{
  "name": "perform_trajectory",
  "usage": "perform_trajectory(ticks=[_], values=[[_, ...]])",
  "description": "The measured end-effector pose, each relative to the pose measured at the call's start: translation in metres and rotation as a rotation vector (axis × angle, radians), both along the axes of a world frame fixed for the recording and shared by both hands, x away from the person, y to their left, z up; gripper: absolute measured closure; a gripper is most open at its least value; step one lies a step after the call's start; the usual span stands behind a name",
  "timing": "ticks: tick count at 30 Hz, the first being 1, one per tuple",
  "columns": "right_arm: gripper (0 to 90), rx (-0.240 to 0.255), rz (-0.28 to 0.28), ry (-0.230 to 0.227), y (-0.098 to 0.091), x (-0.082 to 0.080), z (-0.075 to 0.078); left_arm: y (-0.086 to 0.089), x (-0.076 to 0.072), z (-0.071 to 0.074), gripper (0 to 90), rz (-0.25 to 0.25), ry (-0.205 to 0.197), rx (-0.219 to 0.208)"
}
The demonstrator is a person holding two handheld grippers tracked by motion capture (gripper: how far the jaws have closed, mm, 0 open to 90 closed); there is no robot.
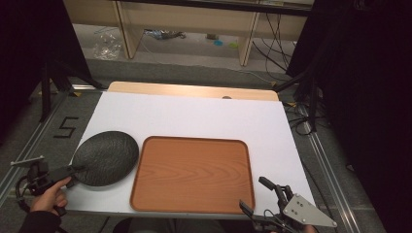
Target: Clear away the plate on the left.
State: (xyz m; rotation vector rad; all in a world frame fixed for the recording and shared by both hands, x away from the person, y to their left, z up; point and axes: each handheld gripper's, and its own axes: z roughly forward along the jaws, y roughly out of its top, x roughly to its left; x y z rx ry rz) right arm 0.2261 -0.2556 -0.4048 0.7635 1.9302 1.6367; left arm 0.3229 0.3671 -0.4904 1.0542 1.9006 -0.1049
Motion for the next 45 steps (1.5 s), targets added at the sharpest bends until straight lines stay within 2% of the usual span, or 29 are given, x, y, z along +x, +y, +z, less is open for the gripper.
perform_trajectory(ticks=[1, 3, 4, 5, 7, 9, 11, 12, 15, 16, 18, 20, 23, 25, 26, 27, 28, 29, 30, 32, 34, 35, 39, 40, 41, 42, 44, 45], values=[[15.6, -0.030, -0.010, -0.015, -0.002, 0.000, 0.002, 0.000, 0.001, -0.001, 30.8, -0.002, 0.003, -0.011], [15.6, -0.016, -0.009, -0.021, -0.001, 0.001, 0.000, 0.001, 0.001, -0.004, 31.7, 0.002, 0.002, -0.041], [15.6, -0.016, 0.007, 0.006, 0.000, 0.000, 0.000, 0.001, 0.002, -0.005, 31.9, 0.001, 0.001, -0.051], [15.6, -0.021, 0.005, 0.004, -0.001, 0.000, 0.000, 0.002, 0.002, -0.006, 32.4, 0.010, 0.008, -0.057], [15.6, -0.021, -0.010, -0.003, -0.001, -0.001, 0.001, 0.003, 0.002, -0.009, 34.3, 0.014, 0.001, -0.095], [15.6, -0.018, 0.005, -0.004, 0.000, 0.000, 0.000, 0.004, 0.003, -0.012, 36.6, 0.015, -0.002, -0.117], [15.6, -0.035, -0.004, -0.008, -0.001, 0.000, 0.001, 0.005, 0.004, -0.013, 38.3, 0.015, -0.002, -0.123], [15.6, -0.025, 0.002, 0.008, 0.000, -0.001, 0.001, 0.005, 0.004, -0.013, 38.1, 0.016, -0.004, -0.130], [15.6, -0.020, -0.004, -0.004, 0.001, 0.000, 0.000, 0.004, 0.005, -0.014, 38.6, 0.027, 0.001, -0.126], [15.6, -0.018, 0.001, -0.022, 0.001, 0.002, -0.001, 0.005, 0.005, -0.015, 39.1, 0.029, -0.006, -0.140], [15.6, -0.011, 0.005, 0.001, 0.002, 0.000, 0.000, 0.006, 0.004, -0.016, 40.6, 0.044, 0.002, -0.151], [15.6, -0.019, 0.006, -0.008, 0.001, 0.000, 0.000, 0.006, 0.003, -0.018, 45.7, 0.063, 0.003, -0.167], [15.6, -0.022, 0.000, 0.005, 0.001, 0.000, 0.000, 0.008, 0.002, -0.020, 54.1, 0.088, 0.016, -0.173], [15.6, -0.024, -0.002, -0.018, 0.001, 0.001, 0.000, 0.009, 0.000, -0.022, 61.3, 0.105, 0.022, -0.178], [15.6, -0.022, -0.002, 0.004, 0.002, 0.000, 0.000, 0.009, 0.000, -0.023, 63.6, 0.116, 0.025, -0.173], [15.6, -0.039, 0.006, -0.003, 0.000, 0.001, 0.000, 0.009, 0.000, -0.023, 66.9, 0.121, 0.025, -0.173], [15.6, -0.036, 0.002, -0.008, 0.000, 0.001, 0.000, 0.009, 0.000, -0.022, 68.8, 0.126, 0.023, -0.175], [15.6, -0.022, 0.000, 0.008, 0.001, 0.000, 0.000, 0.010, -0.001, -0.022, 71.3, 0.135, 0.019, -0.177], [15.6, -0.022, 0.005, -0.004, 0.001, 0.000, 0.001, 0.010, -0.001, -0.022, 73.9, 0.141, 0.009, -0.183], [15.6, -0.025, 0.002, 0.003, 0.001, 0.000, 0.000, 0.010, -0.002, -0.020, 76.5, 0.147, -0.003, -0.185], [15.6, -0.025, -0.006, -0.011, 0.001, 0.001, 0.000, 0.011, -0.002, -0.018, 79.7, 0.152, -0.017, -0.188], [15.6, -0.023, 0.009, -0.001, 0.002, 0.000, 0.000, 0.011, -0.002, -0.018, 81.2, 0.156, -0.026, -0.192], [15.7, -0.011, 0.020, -0.001, 0.003, 0.002, -0.001, 0.011, -0.001, -0.015, 83.2, 0.161, -0.051, -0.192], [15.7, -0.024, 0.015, -0.001, 0.002, 0.001, 0.000, 0.012, -0.001, -0.015, 83.8, 0.162, -0.060, -0.195], [15.6, -0.024, 0.007, 0.006, 0.002, 0.000, 0.000, 0.011, -0.001, -0.013, 84.3, 0.163, -0.066, -0.185], [15.6, -0.027, 0.005, -0.016, 0.001, 0.001, 0.000, 0.011, -0.001, -0.013, 84.8, 0.165, -0.068, -0.181], [15.6, -0.021, 0.009, 0.010, 0.002, 0.000, -0.001, 0.010, 0.000, -0.012, 85.2, 0.166, -0.076, -0.171], [15.7, -0.027, 0.002, -0.001, 0.001, 0.000, 0.000, 0.011, 0.000, -0.011, 85.3, 0.166, -0.079, -0.171]])
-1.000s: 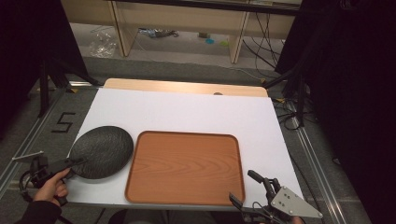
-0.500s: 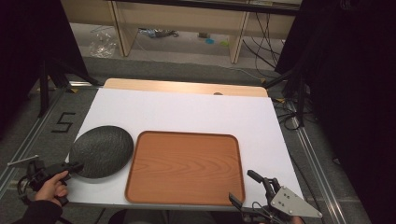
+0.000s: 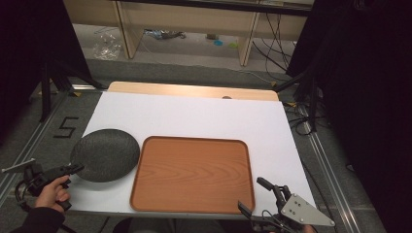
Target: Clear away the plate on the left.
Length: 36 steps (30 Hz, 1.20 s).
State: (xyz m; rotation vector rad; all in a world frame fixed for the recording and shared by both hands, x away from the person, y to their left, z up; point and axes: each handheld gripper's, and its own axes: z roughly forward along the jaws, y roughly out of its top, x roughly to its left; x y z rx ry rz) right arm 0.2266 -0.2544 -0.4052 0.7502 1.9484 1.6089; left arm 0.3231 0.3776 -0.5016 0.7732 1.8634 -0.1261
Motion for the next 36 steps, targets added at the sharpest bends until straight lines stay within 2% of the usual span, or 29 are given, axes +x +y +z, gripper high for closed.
perform_trajectory(ticks=[3, 6, 7, 9, 10, 11, 12, 18, 19, 22, 24, 25, 26, 27, 28, 29, 31, 34, 36], values=[[15.7, -0.003, 0.011, 0.015, 0.000, -0.001, 0.001, -0.001, 0.000, 0.001, 86.3, 0.010, -0.021, 0.001], [15.7, -0.002, -0.002, -0.010, 0.000, 0.001, 0.000, -0.003, 0.002, 0.007, 86.6, 0.003, -0.042, 0.041], [15.7, 0.002, 0.011, 0.017, 0.000, -0.001, 0.001, -0.004, 0.002, 0.008, 86.6, 0.008, -0.042, 0.046], [15.7, 0.003, 0.003, 0.008, 0.000, -0.001, 0.000, -0.003, 0.002, 0.008, 86.6, 0.024, -0.040, 0.035], [15.7, 0.019, 0.015, 0.003, 0.001, 0.001, -0.001, -0.003, 0.002, 0.009, 86.6, 0.031, -0.039, 0.034], [15.7, 0.015, 0.009, -0.019, 0.001, 0.002, -0.001, -0.002, 0.001, 0.010, 86.5, 0.041, -0.041, 0.036], [15.7, 0.002, 0.004, 0.011, 0.000, -0.001, 0.001, -0.001, 0.001, 0.010, 86.4, 0.048, -0.042, 0.034], [15.7, 0.000, 0.006, -0.012, 0.000, 0.000, 0.001, 0.003, -0.001, 0.011, 86.2, 0.069, -0.039, 0.021], [15.7, 0.008, 0.010, -0.015, 0.001, 0.000, 0.001, 0.003, -0.001, 0.011, 86.2, 0.072, -0.037, 0.016], [15.7, -0.010, 0.012, -0.009, 0.000, 0.000, 0.001, 0.004, -0.002, 0.010, 85.8, 0.087, -0.027, -0.007], [15.7, 0.011, 0.025, 0.014, 0.001, -0.002, 0.001, 0.005, -0.003, 0.011, 85.6, 0.096, -0.028, -0.010], [15.7, 0.010, 0.030, 0.004, 0.001, -0.001, 0.001, 0.007, -0.005, 0.011, 85.6, 0.108, -0.029, -0.020], [15.7, 0.009, 0.002, -0.013, 0.001, 0.000, 0.000, 0.008, -0.006, 0.012, 85.2, 0.123, -0.029, -0.040], [15.7, 0.004, 0.002, -0.016, 0.001, 0.000, 0.000, 0.009, -0.007, 0.012, 85.2, 0.138, -0.031, -0.053], [15.7, 0.006, 0.002, -0.003, 0.001, -0.001, 0.000, 0.010, -0.008, 0.014, 85.1, 0.148, -0.037, -0.067], [15.7, 0.003, 0.005, -0.016, 0.000, 0.000, 0.001, 0.012, -0.010, 0.016, 84.6, 0.151, -0.059, -0.072], [15.7, 0.006, 0.007, -0.014, 0.000, 0.000, 0.001, 0.014, -0.013, 0.022, 84.4, 0.168, -0.076, -0.082], [15.7, 0.010, 0.008, 0.005, 0.000, -0.001, 0.001, 0.012, -0.017, 0.026, 84.6, 0.172, -0.099, -0.106], [15.7, 0.011, 0.007, -0.012, 0.000, 0.000, 0.001, 0.008, -0.018, 0.030, 84.5, 0.161, -0.114, -0.115]])
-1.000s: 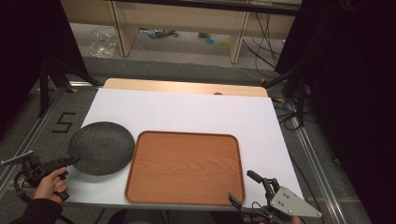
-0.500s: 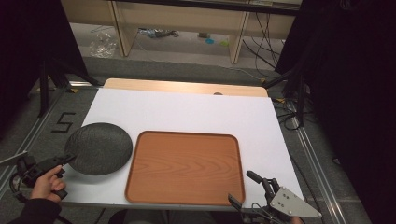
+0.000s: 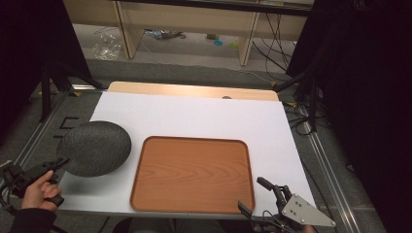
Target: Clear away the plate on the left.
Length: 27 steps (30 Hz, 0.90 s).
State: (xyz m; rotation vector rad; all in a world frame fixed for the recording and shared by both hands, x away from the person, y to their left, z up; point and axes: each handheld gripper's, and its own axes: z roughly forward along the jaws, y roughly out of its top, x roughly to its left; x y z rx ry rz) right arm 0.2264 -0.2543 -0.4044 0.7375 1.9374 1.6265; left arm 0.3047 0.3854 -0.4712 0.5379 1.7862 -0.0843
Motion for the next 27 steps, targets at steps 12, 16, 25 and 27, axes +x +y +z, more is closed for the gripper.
perform_trajectory(ticks=[12, 16, 25, 27], values=[[15.6, -0.008, -0.003, 0.012, 0.000, -0.001, 0.000, -0.030, 0.005, 0.011, 83.8, -0.094, -0.022, -0.010], [15.6, 0.008, 0.009, 0.006, 0.001, 0.000, 0.000, -0.042, 0.007, 0.015, 83.2, -0.129, -0.029, -0.010], [15.6, -0.016, 0.002, 0.030, 0.000, -0.001, 0.000, -0.078, 0.012, 0.014, 83.0, -0.231, -0.016, -0.020], [15.6, -0.005, -0.002, 0.013, 0.000, 0.000, 0.000, -0.088, 0.013, 0.014, 82.9, -0.255, -0.020, -0.020]])
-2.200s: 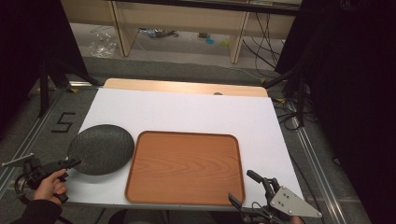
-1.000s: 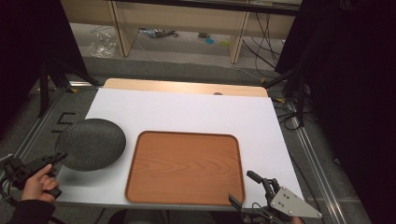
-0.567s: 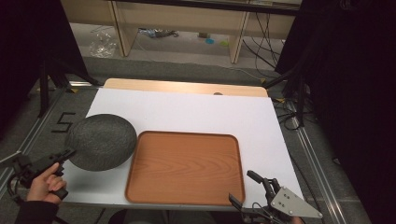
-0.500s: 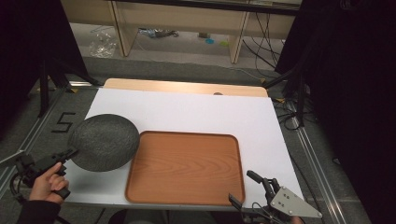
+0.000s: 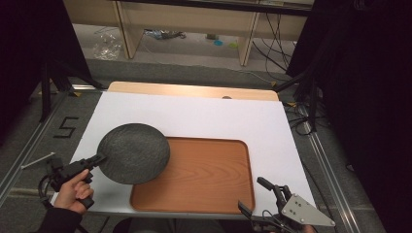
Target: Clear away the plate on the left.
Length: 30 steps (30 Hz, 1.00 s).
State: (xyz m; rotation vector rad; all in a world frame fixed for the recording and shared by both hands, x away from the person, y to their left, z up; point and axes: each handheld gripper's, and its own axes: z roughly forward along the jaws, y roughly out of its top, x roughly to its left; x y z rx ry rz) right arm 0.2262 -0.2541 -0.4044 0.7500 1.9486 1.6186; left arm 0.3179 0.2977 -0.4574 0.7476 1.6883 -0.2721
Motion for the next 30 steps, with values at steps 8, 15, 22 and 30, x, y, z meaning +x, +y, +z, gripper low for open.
perform_trajectory(ticks=[8, 15, 22, 30], values=[[15.6, -0.014, 0.001, 0.021, -0.001, -0.001, 0.000, -0.033, 0.004, -0.003, 82.8, -0.079, -0.011, -0.010], [15.6, -0.004, -0.003, 0.007, -0.001, -0.001, 0.000, -0.062, 0.005, -0.005, 82.4, -0.150, -0.002, -0.024], [15.6, 0.001, 0.003, 0.008, -0.001, -0.001, 0.000, -0.087, 0.008, -0.006, 82.6, -0.213, 0.003, -0.003], [15.6, -0.003, 0.004, 0.005, -0.001, -0.001, 0.000, -0.116, 0.017, -0.010, 81.7, -0.285, 0.034, 0.034]])
